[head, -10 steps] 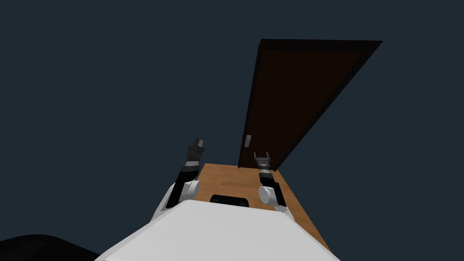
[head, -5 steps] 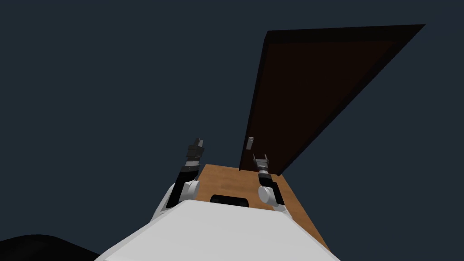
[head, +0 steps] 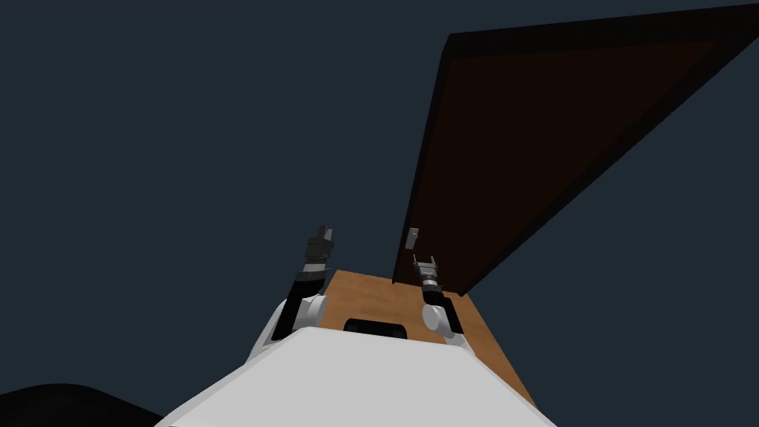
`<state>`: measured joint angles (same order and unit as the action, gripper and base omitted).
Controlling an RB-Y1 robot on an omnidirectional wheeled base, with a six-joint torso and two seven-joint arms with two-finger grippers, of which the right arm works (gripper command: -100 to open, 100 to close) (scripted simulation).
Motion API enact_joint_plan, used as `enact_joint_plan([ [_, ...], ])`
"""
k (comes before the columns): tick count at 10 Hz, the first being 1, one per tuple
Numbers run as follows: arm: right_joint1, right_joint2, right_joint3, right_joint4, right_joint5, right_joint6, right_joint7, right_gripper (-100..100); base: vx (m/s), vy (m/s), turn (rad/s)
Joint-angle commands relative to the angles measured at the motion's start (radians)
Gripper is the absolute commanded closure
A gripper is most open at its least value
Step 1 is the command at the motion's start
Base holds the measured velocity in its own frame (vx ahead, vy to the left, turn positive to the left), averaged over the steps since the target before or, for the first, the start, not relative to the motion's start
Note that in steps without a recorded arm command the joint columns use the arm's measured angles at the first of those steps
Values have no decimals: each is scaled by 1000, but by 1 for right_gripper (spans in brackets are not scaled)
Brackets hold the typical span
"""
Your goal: Pull the door open
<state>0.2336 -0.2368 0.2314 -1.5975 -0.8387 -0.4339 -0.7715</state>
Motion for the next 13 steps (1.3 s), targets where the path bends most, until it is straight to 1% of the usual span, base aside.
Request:
enact_joint_plan([
  [1, -5, -4, 3, 15, -33, 10, -22, -100, 122, -66, 94],
  [2, -12, -9, 8, 36, -60, 13, -42, -100, 142, -54, 92],
  [3, -16, -12, 10, 46, -73, 14, -51, -100, 132, -54, 62],
  [6, -31, -23, 21, 88, -127, 20, -92, -100, 118, -74, 66],
  [7, -22, -19, 20, 73, -115, 19, -79, -100, 66, -36, 19],
  [8, -26, -47, 0, 96, -127, 11, -111, -100, 33, 64, 201],
  [9, -28, -69, -15, 112, -135, 4, -133, -100, 85, 108, 312],
  [10, -29, -81, -24, 121, -139, 1, -145, -100, 97, 106, 126],
  [11, -32, -107, -43, 140, -149, -7, -171, -100, 124, 95, 170],
  [12, -33, -121, -52, 150, -154, -11, -184, -100, 126, 58, 173],
  [13, -36, -147, -70, 169, -163, -19, -210, -100, 150, 29, 195],
])
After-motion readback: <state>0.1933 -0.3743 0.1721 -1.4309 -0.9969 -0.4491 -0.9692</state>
